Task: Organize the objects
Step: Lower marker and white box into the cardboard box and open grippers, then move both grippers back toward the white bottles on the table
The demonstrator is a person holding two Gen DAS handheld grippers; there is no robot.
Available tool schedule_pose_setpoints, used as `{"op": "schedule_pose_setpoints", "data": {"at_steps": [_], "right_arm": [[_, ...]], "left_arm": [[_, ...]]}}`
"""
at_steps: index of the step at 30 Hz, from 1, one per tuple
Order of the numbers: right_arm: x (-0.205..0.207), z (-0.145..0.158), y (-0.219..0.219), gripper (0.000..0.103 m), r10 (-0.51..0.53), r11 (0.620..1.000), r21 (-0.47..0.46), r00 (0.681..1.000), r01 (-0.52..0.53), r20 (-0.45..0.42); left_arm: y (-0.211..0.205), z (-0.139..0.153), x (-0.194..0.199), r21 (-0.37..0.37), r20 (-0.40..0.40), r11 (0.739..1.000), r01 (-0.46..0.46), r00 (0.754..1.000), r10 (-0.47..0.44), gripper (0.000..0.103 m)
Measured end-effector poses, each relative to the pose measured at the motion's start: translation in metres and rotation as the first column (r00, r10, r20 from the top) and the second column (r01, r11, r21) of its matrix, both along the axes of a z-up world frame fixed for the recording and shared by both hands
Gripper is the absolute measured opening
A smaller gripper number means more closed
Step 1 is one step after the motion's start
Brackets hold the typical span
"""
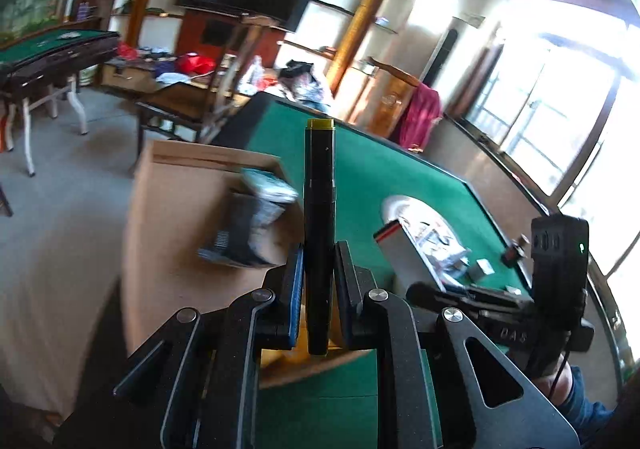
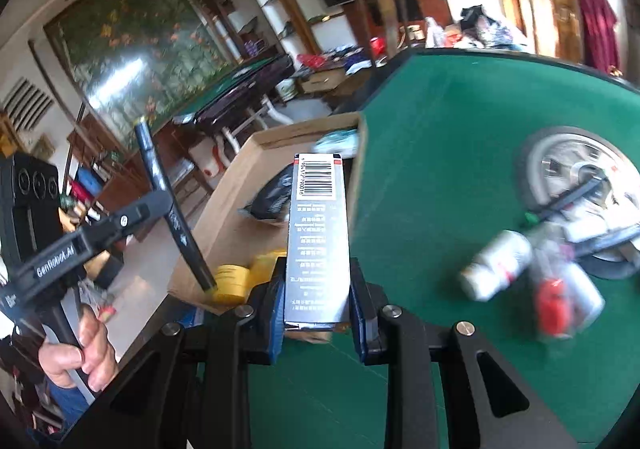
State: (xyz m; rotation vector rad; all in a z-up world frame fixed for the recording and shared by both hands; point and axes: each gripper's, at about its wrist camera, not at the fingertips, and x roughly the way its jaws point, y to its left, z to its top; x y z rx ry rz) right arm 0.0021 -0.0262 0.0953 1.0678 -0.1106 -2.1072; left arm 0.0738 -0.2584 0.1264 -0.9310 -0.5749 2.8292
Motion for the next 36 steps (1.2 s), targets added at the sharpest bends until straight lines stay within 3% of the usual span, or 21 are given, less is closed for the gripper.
{"op": "schedule_pose_setpoints", "data": {"at_steps": [9,19,28,32,36], "right_arm": [[-0.014,-0.028,-0.080,0.026,0.006,0.992,0.122,1.000,-0.007,0.006],[-0.043,-0.055,-0.097,0.026,-0.041,0.981,0.193,0.999,0.035,0.029],[-0.043,-0.058,-0.103,0.028,-0.004,0.974,0.229,0.999,-0.005,0.040],[-0.036,-0.046,-0.082,0.028,0.005,0.978,0.207,1.000,-0.010,0.022],[-0.033,-0.031,-0.046,0.028,0.001,0.991,0.135,1.000,-0.002,0.012]], "left_arm": [[-0.049,-0.037,-0.029,-0.007,0.149,0.998,-0.066,0.987,0.066,0.014],[-0.052,-0.079,-0.057,0.017,0.244,0.997,-0.079,0.967,0.073,0.014],[-0.049,-0.086,-0.060,0.003,0.294,0.995,-0.101,0.951,0.095,0.014],[-0.047,-0.077,-0.054,0.001,0.295,0.994,-0.114,0.949,0.108,0.032],[-0.032,-0.059,-0.047,-0.045,0.265,0.994,-0.102,0.958,0.110,0.038]]}}
